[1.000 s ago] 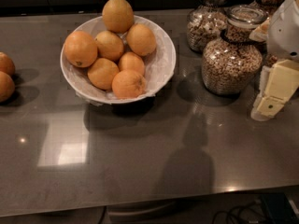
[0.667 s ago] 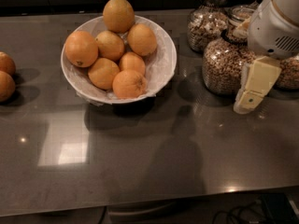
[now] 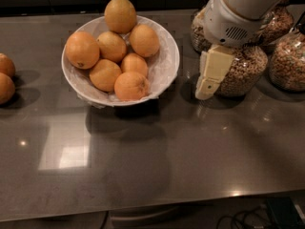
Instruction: Pick orange from white bowl
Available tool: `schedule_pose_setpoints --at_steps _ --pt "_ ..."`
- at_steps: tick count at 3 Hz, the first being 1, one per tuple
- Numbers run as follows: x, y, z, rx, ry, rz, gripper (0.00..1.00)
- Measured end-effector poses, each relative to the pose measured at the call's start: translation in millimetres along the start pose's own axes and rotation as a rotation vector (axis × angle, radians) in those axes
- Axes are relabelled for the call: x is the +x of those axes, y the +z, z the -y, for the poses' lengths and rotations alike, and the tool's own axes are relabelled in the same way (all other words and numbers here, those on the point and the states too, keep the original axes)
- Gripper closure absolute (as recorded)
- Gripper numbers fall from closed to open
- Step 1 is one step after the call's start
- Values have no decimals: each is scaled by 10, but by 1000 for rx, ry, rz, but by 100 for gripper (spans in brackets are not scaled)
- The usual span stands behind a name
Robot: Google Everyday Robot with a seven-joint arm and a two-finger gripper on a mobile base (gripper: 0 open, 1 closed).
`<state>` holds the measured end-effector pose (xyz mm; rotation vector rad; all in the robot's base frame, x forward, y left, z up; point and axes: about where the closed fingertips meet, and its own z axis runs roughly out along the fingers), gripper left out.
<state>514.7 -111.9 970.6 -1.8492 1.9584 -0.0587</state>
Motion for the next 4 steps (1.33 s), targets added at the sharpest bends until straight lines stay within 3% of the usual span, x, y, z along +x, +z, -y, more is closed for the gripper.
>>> schedule_pose_setpoints --at_steps 1,2,3,4 --pt "-346 69 54 18 -74 42 0" --pt "-348 70 56 18 -75 43 0" --pt "-614 192 234 48 -134 114 0" --pt "-1115 397 489 63 -230 239 0"
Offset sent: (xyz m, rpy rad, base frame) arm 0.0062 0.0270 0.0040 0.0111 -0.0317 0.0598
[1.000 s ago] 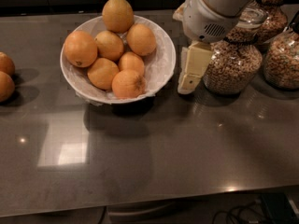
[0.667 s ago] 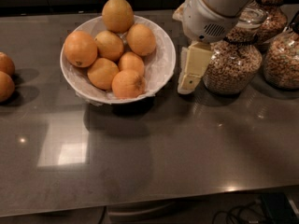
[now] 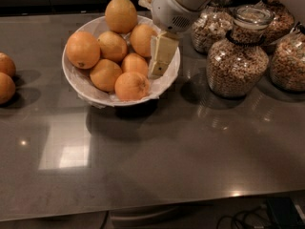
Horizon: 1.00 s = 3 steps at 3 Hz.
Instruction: Pick orange from white bowl
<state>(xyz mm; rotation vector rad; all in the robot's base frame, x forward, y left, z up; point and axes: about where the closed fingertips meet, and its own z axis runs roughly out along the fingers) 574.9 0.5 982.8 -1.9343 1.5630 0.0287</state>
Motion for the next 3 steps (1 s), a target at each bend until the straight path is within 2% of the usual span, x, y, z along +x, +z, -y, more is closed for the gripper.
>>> schedule_pose_setpoints --at_steps 1,2,3 --pt "-426 200 234 2 -73 142 0" --pt "-729 319 360 -11 -108 290 0" --pt "-732 318 350 -13 -107 287 0"
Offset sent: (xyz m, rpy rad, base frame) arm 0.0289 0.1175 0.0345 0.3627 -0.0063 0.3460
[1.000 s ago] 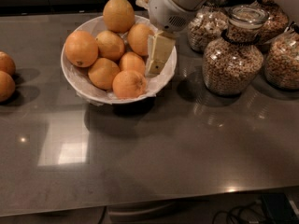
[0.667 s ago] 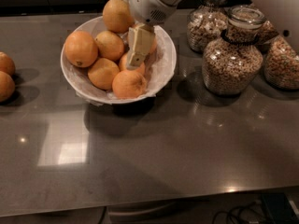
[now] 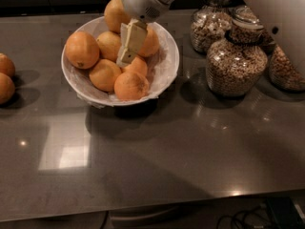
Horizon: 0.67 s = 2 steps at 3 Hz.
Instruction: Pick orange from white bowl
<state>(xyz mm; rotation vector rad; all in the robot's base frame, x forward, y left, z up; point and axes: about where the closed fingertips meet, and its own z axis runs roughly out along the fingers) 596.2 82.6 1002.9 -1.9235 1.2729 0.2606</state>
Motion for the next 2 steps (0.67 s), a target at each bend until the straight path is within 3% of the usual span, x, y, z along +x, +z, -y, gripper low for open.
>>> schedule_pose_setpoints --at_steps 2 --pt "-117 -49 -63 4 -4 -71 0"
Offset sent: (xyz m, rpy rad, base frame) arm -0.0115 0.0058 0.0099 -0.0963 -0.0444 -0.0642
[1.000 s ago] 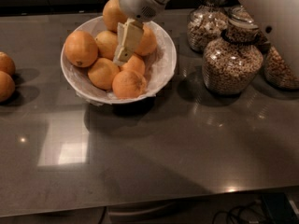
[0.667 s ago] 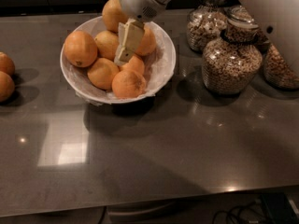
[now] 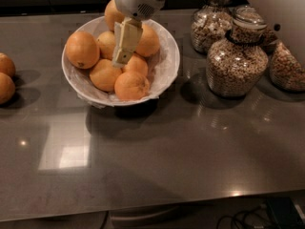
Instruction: Pick orange from white bowl
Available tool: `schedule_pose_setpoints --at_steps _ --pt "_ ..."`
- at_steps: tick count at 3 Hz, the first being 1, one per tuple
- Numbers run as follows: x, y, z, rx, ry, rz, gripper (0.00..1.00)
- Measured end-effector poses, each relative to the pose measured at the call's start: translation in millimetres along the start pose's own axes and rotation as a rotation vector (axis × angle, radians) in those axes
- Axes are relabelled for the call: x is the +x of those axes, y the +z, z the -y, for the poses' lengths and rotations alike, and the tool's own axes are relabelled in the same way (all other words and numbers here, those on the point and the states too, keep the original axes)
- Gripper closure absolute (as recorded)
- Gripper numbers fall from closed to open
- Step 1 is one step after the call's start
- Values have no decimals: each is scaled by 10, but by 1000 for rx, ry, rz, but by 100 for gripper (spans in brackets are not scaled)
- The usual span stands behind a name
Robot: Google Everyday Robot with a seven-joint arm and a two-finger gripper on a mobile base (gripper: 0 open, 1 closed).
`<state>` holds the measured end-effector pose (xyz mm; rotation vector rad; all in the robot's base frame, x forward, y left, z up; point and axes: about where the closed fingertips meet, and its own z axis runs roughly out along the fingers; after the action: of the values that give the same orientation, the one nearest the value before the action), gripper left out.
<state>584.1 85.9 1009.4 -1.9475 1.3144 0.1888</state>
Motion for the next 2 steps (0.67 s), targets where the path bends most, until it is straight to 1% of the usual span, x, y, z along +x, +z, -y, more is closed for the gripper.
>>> schedule_pose_setpoints --at_steps 1,2 --pt "9 148 51 -26 -3 -17 0" --pt "22 328 133 -52 -6 -12 0"
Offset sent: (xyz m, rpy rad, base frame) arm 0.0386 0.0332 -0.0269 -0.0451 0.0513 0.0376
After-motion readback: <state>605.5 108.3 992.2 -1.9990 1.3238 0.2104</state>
